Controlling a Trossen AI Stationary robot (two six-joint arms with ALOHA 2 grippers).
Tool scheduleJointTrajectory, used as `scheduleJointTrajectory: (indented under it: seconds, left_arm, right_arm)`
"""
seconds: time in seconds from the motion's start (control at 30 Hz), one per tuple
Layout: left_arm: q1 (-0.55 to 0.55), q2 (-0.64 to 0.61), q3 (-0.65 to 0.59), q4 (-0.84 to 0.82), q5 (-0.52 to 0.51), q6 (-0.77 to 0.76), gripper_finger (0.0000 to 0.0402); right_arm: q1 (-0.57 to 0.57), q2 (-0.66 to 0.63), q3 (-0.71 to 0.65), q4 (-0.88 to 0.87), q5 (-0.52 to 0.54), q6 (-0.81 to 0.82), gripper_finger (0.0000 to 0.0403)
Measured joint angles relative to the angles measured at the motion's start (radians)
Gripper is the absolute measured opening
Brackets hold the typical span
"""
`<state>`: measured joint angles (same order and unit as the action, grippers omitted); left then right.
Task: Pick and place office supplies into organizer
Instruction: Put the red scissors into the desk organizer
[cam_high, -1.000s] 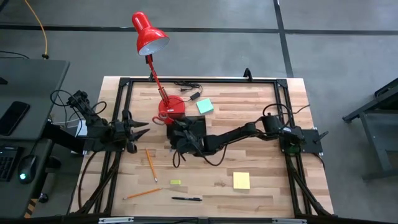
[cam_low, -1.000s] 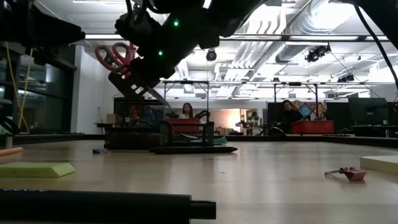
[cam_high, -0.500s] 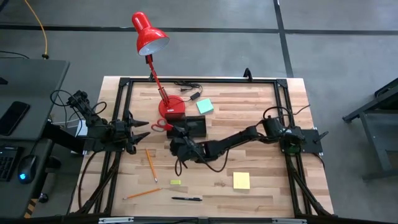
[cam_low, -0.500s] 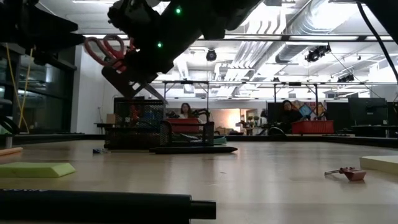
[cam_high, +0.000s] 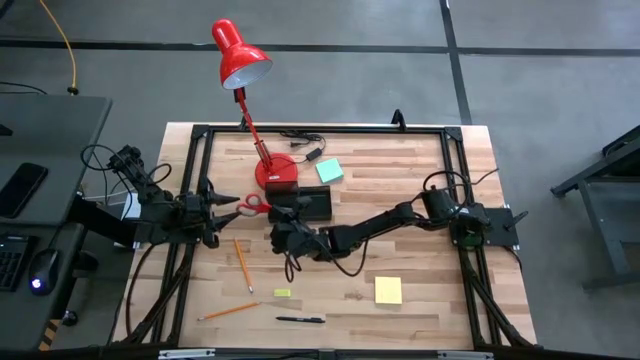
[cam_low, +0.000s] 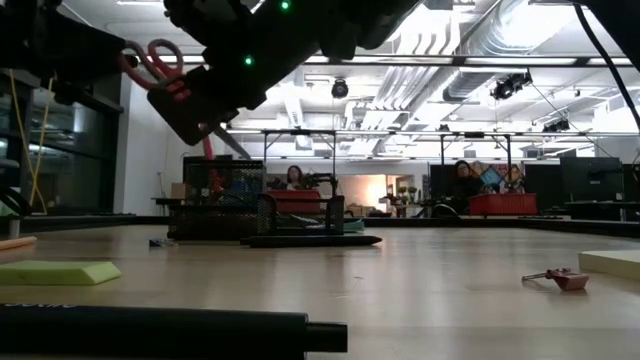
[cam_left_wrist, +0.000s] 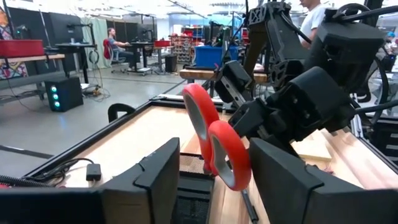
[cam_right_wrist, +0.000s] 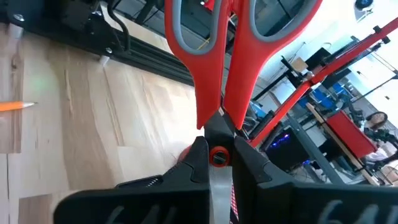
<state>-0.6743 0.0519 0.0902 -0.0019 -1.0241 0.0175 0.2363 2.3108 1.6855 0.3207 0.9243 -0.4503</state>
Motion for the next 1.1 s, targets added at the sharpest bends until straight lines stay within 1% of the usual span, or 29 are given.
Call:
scheduleJointTrajectory:
  seconds: [0.1,0.17,0.27,0.37,0.4,0.5,0.63,0.7,0.8,0.83,0.87,0.9,0.93,0.97,1.03,1.1]
  left_arm:
    - [0.000,0.000,0.000,-0.001,0.002,0.001,0.0160]
    - [0.000,0.000,0.000,-0.002,0.003,0.003,0.0140]
    - [0.000,0.000,0.000,-0.002,0.027,0.002,0.0091]
    - [0.000,0.000,0.000,-0.008,0.058,0.013,0.0026]
    - [0.001,0.000,0.000,-0.010,0.077,0.011,0.0019]
    - [0.000,0.002,0.000,-0.008,0.092,0.011,0.0025]
    - [0.000,0.006,0.000,-0.006,0.078,0.030,0.0019]
    - [0.000,0.005,0.000,0.012,0.063,0.064,0.0019]
    - [0.000,0.005,0.000,0.011,0.034,0.115,0.0019]
    - [0.000,0.005,0.000,0.006,0.019,0.118,0.0019]
    - [0.000,0.005,0.000,0.000,0.009,0.118,0.0019]
    - [0.001,0.005,0.000,-0.002,0.002,0.118,0.0019]
    - [0.000,0.005,0.000,-0.001,0.000,0.118,0.0019]
    - [0.000,0.005,0.000,0.000,0.000,0.118,0.0019]
    - [0.000,0.005,0.000,-0.001,0.006,0.128,0.0019]
    - [0.000,0.005,0.000,-0.001,0.015,0.135,0.0019]
  right_arm:
    - [0.001,0.000,0.000,0.004,-0.030,0.001,0.0002]
    - [0.003,0.000,0.000,0.004,-0.044,0.001,0.0002]
    - [0.005,0.000,0.000,0.004,-0.061,0.000,0.0002]
    - [0.008,0.000,0.000,0.008,-0.066,-0.004,0.0005]
    - [0.008,0.000,0.000,0.009,-0.067,-0.004,0.0007]
    - [0.008,0.000,0.000,0.009,-0.069,-0.004,0.0007]
    - [0.008,0.000,0.000,0.003,-0.057,-0.007,0.0004]
    - [0.009,0.000,0.000,-0.010,-0.006,-0.030,0.0004]
    - [0.010,0.000,0.000,-0.055,0.121,-0.055,0.0002]
    - [0.010,0.000,0.000,-0.078,0.149,-0.052,0.0002]
    - [0.010,-0.001,0.000,-0.108,0.156,-0.035,0.0001]
    - [0.009,-0.003,0.000,-0.147,0.142,0.003,0.0000]
    - [0.007,-0.009,0.000,-0.212,0.094,0.068,0.0002]
    - [0.001,-0.015,0.000,-0.277,0.017,0.152,0.0006]
    - [-0.012,-0.020,0.000,-0.340,-0.161,0.292,0.0016]
    - [-0.020,-0.013,0.000,-0.361,-0.321,0.361,0.0026]
